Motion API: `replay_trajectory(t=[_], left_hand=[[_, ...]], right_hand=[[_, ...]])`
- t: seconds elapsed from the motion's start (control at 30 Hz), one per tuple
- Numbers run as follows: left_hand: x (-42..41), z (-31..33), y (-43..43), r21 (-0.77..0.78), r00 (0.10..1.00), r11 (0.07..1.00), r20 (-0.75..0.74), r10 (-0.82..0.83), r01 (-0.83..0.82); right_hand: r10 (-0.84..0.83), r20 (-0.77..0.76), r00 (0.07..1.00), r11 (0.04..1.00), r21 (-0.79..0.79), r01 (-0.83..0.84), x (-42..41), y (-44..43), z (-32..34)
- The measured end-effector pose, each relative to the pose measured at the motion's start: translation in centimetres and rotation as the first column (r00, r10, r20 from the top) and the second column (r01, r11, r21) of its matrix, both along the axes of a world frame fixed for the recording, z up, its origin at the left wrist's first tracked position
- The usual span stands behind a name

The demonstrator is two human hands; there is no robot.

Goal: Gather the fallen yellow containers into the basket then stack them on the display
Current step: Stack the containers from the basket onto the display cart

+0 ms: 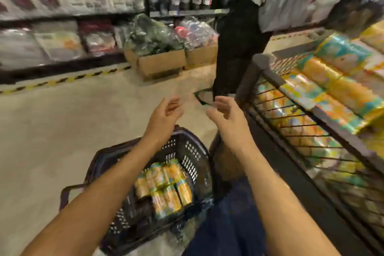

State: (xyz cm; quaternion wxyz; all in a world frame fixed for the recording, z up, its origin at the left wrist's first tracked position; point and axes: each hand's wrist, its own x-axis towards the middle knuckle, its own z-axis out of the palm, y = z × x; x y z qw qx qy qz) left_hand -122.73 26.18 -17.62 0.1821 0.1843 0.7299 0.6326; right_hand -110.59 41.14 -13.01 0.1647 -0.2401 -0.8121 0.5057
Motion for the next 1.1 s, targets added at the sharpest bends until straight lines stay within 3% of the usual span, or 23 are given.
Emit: replay_trajectory(t=[0.17, 0.37, 0.5, 0.73, 0.97, 1.03, 1.1], left_hand=[[-0.6, -13.9, -6.3, -0.189, 0.966, 0.973, 0.193, 0.170, -0.133], [-1.4, -26.2, -9.1, -0.341, 0.855, 0.917, 0.393, 0.338, -0.206], [-1.3, -33.4, -9.5, -0.476, 0.788, 0.840, 0.398, 0.470, -0.261], [-2.0, -44.5, -11.1, -0.644, 0.692, 0.737, 0.436, 0.575, -0.206], [-3.8, -51.9, -10.7, -0.666, 0.622, 0.723, 0.492, 0.609, -0.181], [-3.2, -56.4, -11.3, -0.703, 0.670, 0.707, 0.487, 0.560, -0.080], [-3.7, -54.2, -10.3, -0.751, 0.746, 0.658, 0.463, 0.478, 0.045]], right_hand=[[0.063, 0.240, 0.969, 0.982, -0.191, -0.017, -4.7, -2.8, -13.9], [0.092, 0.469, 0.879, 0.955, -0.292, 0.056, -6.6, -4.0, -27.1], [0.139, 0.600, 0.788, 0.944, -0.320, 0.077, -8.1, -4.3, -33.9], [0.171, 0.703, 0.691, 0.956, -0.287, 0.054, -10.1, -5.9, -43.4], [0.140, 0.748, 0.648, 0.963, -0.255, 0.087, -11.3, -8.5, -50.1], [0.125, 0.748, 0.651, 0.972, -0.225, 0.072, -12.0, -8.7, -51.1], [0.108, 0.757, 0.645, 0.986, -0.165, 0.029, -12.3, -8.8, -52.0]])
